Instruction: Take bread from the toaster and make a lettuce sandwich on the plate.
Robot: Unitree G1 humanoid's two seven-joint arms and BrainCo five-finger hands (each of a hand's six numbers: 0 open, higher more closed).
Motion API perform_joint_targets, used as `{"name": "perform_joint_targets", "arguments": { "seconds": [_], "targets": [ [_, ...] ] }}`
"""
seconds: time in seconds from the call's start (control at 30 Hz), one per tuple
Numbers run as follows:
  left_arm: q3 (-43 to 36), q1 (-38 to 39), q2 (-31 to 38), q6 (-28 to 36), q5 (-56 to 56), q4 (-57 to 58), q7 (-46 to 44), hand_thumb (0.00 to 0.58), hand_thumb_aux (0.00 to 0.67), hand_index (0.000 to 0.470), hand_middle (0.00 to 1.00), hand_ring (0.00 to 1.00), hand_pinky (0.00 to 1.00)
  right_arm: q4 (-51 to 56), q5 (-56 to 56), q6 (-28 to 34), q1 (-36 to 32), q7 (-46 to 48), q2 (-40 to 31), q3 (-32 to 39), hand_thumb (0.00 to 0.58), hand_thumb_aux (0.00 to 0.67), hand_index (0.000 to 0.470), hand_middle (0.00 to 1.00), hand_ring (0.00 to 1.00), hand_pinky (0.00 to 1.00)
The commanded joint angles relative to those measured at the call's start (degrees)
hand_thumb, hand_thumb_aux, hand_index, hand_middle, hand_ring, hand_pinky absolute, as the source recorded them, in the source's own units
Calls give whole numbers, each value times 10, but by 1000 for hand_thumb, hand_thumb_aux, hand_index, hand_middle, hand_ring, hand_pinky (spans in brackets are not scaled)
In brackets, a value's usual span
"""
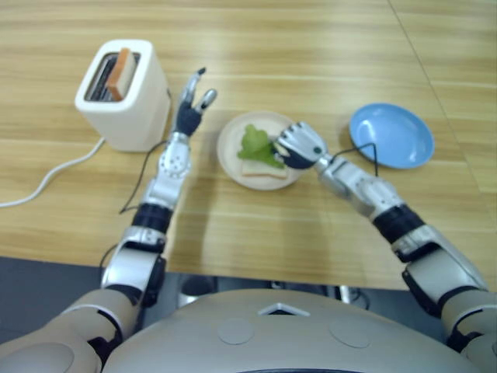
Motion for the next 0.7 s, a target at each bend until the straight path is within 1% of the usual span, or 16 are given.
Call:
{"name": "perform_joint_targets", "arguments": {
  "seconds": [0.03, 0.17, 0.3, 0.37, 0.43, 0.53, 0.6, 0.7],
  "targets": [
    [-1, -2, 7, 0, 3, 8, 1, 0, 0, 0, 0, 0, 0, -56, 8, 17, 26, 22, -31, -35, 0, 0, 0, 0, 0, 0],
    [-1, -2, 10, -1, 3, 7, 2, 0, 0, 0, 0, 0, 0, -128, 19, 33, 54, 36, -62, -83, 0, 0, 0, 0, 0, 0],
    [-2, -2, 14, -1, 3, 3, 2, 0, 0, 0, 0, 0, 0, -171, 22, 49, 70, 52, -87, -126, 0, 0, 0, 0, 0, 0],
    [-1, 4, 18, 0, 7, -16, 4, 0, 0, 0, 0, 0, 0, -194, 30, 57, 81, 59, -101, -155, 0, 0, 0, 0, 0, 0],
    [4, 19, 27, 8, 26, -69, 18, 0, 0, 0, 0, 0, 0, -217, 41, 62, 91, 61, -111, -184, 0, 0, 0, 0, 0, 0],
    [18, 53, 58, 54, 117, -206, 61, 0, 0, 0, 0, 0, 0, -233, 57, 66, 102, 62, -108, -214, 0, 0, 0, 0, 0, 0],
    [33, 66, 85, 124, 201, -281, 83, 0, 0, 0, 0, 0, 0, -227, 74, 64, 109, 61, -96, -225, 0, 0, 0, 0, 0, 0],
    [66, 69, 128, 216, 274, -323, 83, 0, 0, 0, 0, 0, 0, -208, 100, 59, 118, 63, -70, -227, 0, 0, 0, 0, 0, 0]
  ]
}}
